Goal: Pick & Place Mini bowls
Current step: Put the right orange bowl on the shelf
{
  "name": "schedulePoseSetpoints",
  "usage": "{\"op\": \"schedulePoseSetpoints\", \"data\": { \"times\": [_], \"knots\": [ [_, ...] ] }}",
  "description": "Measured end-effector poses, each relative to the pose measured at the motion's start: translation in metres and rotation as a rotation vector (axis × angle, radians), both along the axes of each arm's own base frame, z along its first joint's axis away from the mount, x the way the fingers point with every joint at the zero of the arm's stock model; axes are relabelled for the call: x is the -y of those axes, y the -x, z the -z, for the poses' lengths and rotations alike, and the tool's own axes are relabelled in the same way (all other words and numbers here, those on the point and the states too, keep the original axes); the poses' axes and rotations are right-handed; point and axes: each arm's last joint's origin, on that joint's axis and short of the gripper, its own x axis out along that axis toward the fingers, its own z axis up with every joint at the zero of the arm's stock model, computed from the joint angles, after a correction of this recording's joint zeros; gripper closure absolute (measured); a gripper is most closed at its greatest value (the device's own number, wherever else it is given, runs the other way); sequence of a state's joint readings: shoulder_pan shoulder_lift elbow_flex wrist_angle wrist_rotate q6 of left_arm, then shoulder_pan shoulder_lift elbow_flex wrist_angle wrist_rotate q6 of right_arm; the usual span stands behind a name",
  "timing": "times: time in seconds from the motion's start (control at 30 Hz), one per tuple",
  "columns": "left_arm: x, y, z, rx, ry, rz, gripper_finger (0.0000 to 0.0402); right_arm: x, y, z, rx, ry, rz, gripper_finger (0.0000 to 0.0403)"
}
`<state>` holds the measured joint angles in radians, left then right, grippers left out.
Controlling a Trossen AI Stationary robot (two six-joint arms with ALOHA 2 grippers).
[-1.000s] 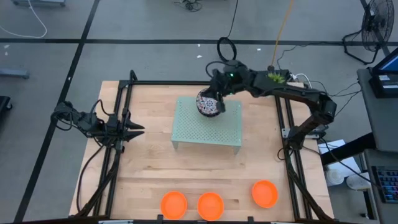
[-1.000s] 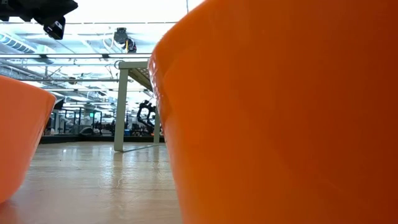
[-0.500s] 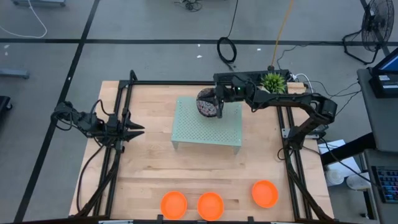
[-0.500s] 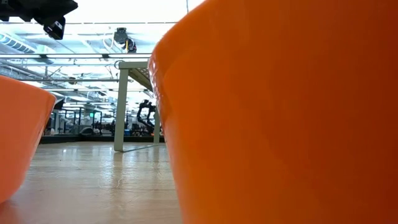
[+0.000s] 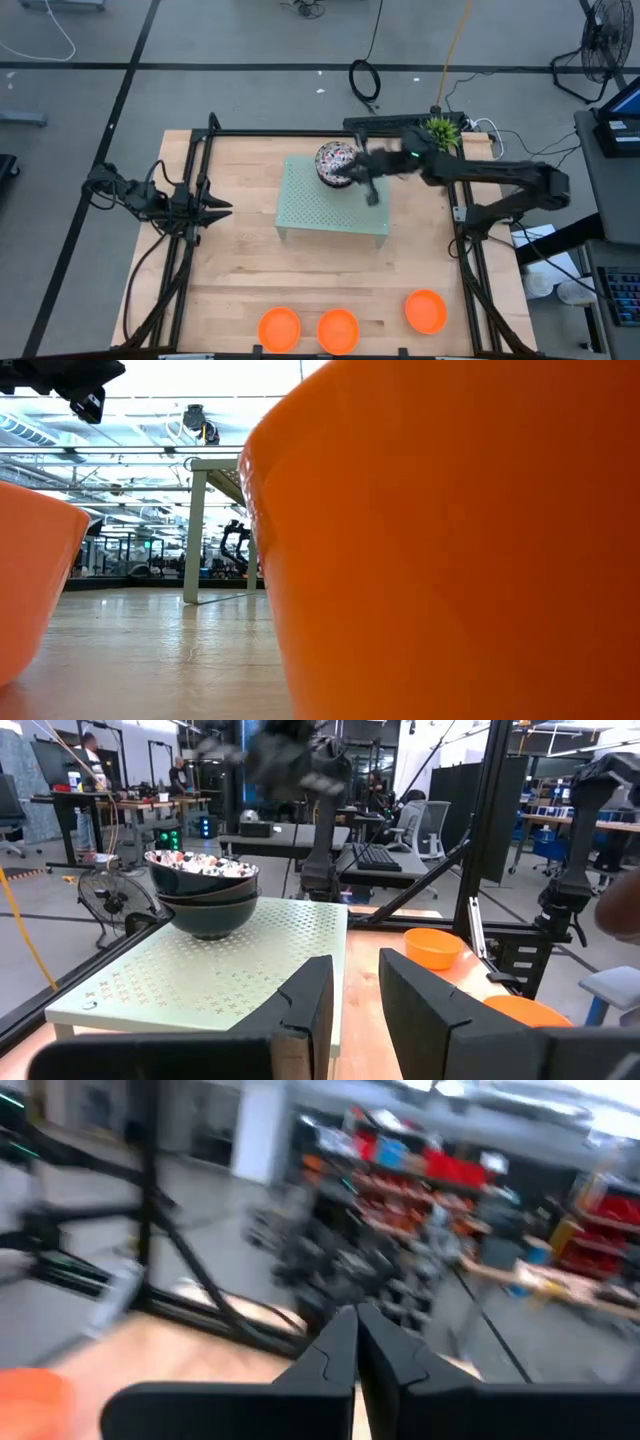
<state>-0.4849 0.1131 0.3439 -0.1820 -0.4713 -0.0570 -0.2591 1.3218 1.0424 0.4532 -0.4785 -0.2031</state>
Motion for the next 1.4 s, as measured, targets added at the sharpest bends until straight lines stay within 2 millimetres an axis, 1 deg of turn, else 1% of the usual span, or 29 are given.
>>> {"op": "schedulePoseSetpoints", "data": {
  "times": [0.07,0.13,0.23,0.3,0.4,0.47,0.53,0.6,0.67,0.77,0.87,0.93,1.0,1.07,1.23,1.3,1.4],
  "knots": [
    [0.000,0.000,0.000,0.000,0.000,0.000,0.0314,-0.023,0.016,-0.017,0.023,0.008,-0.114,0.0403],
    [0.000,0.000,0.000,0.000,0.000,0.000,0.0314,-0.048,0.037,-0.030,0.029,0.032,-0.274,0.0403],
    [0.000,0.000,0.000,0.000,0.000,0.000,0.0314,-0.085,0.069,-0.044,0.037,0.065,-0.496,0.0403],
    [0.000,0.000,0.000,0.000,0.000,0.000,0.0314,-0.106,0.090,-0.049,0.021,0.061,-0.602,0.0403],
    [0.000,0.000,0.000,0.000,0.000,0.000,0.0314,-0.131,0.113,-0.050,-0.037,0.038,-0.743,0.0403],
    [0.000,0.000,0.000,0.000,0.000,0.000,0.0314,-0.146,0.123,-0.047,-0.087,0.019,-0.789,0.0398],
    [0.000,0.000,0.000,0.000,0.000,0.000,0.0314,-0.163,0.130,-0.040,-0.129,0.017,-0.813,0.0380],
    [0.000,0.000,0.000,0.000,0.000,0.000,0.0314,-0.182,0.134,-0.030,-0.165,0.028,-0.822,0.0348],
    [0.000,0.000,0.000,0.000,0.000,0.000,0.0314,-0.202,0.135,-0.019,-0.197,0.039,-0.791,0.0305],
    [0.000,0.000,0.000,0.000,0.000,0.000,0.0314,-0.231,0.133,0.000,-0.316,-0.027,-0.695,0.0235],
    [0.000,0.000,0.000,0.000,0.000,0.000,0.0314,-0.253,0.127,0.019,-0.473,-0.046,-0.533,0.0177],
    [0.000,0.000,0.000,0.000,0.000,0.000,0.0314,-0.262,0.124,0.032,-0.592,-0.058,-0.392,0.0155],
    [0.000,0.000,0.000,0.000,0.000,0.000,0.0314,-0.266,0.122,0.047,-0.707,-0.102,-0.246,0.0145],
    [0.000,0.000,0.000,0.000,0.000,0.000,0.0314,-0.267,0.120,0.062,-0.832,-0.177,-0.132,0.0144],
    [0.000,0.000,0.000,0.000,0.000,0.000,0.0314,-0.263,0.124,0.096,-1.160,-0.355,0.137,0.0156],
    [0.000,0.000,0.000,0.000,0.000,0.000,0.0314,-0.259,0.129,0.105,-1.293,-0.408,0.248,0.0162],
    [0.000,0.000,0.000,0.000,0.000,0.000,0.0314,-0.251,0.139,0.113,-1.454,-0.474,0.416,0.0171]
  ]
}}
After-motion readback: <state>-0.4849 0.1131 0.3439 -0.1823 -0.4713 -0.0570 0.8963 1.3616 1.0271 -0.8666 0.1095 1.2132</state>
